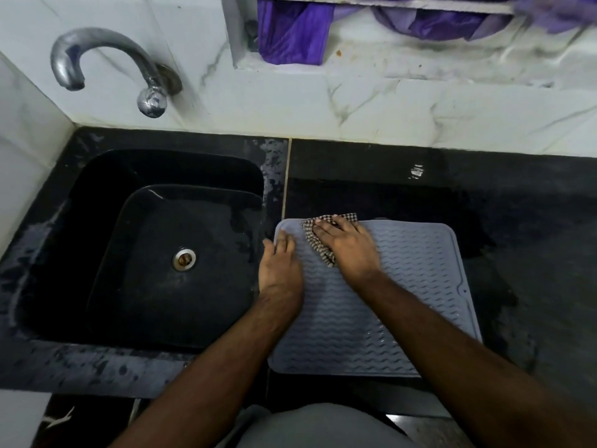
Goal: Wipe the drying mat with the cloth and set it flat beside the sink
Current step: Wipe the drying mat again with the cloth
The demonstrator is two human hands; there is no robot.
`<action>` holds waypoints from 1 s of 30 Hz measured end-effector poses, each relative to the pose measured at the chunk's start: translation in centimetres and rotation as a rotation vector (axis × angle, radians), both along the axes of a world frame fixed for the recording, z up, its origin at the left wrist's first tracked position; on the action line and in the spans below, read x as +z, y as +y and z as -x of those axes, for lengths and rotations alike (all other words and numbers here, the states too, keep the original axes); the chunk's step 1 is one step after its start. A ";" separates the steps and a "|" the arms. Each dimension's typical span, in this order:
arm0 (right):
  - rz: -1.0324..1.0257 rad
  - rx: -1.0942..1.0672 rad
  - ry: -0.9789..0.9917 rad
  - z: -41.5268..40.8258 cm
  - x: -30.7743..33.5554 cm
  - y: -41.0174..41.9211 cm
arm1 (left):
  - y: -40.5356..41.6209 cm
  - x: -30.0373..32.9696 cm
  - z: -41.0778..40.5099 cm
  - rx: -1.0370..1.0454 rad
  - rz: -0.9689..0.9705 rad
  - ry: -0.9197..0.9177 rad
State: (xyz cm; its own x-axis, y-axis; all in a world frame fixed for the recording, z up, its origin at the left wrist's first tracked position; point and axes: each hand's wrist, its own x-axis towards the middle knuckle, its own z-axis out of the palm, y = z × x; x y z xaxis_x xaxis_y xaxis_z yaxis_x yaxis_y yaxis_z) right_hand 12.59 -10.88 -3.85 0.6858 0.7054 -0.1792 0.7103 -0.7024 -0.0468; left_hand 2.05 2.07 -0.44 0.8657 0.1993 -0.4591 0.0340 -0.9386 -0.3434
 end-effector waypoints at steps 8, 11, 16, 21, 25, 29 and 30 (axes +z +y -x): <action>0.109 -0.097 -0.047 -2.2 0.4 -7.2 | 0.0 0.5 -2.7 0.140 0.160 0.142; 0.140 -0.157 -0.065 -3.3 0.5 -11.1 | -0.9 0.2 -3.1 0.208 0.180 0.101; 0.198 -0.241 -0.099 -4.4 0.6 -16.4 | -2.4 0.6 -4.0 0.195 0.185 0.127; 0.247 -0.368 -0.090 -4.7 0.9 -20.0 | -2.7 0.8 -4.8 0.347 0.204 0.086; 0.249 -0.475 -0.059 -4.1 1.4 -19.7 | -2.7 0.2 -4.1 0.282 0.124 0.034; 0.105 -0.604 0.028 -3.0 2.5 -15.6 | -1.8 0.0 -3.2 0.213 0.134 -0.021; 0.075 -0.622 0.054 -2.6 2.7 -14.2 | -1.4 0.0 -2.7 0.203 0.155 -0.036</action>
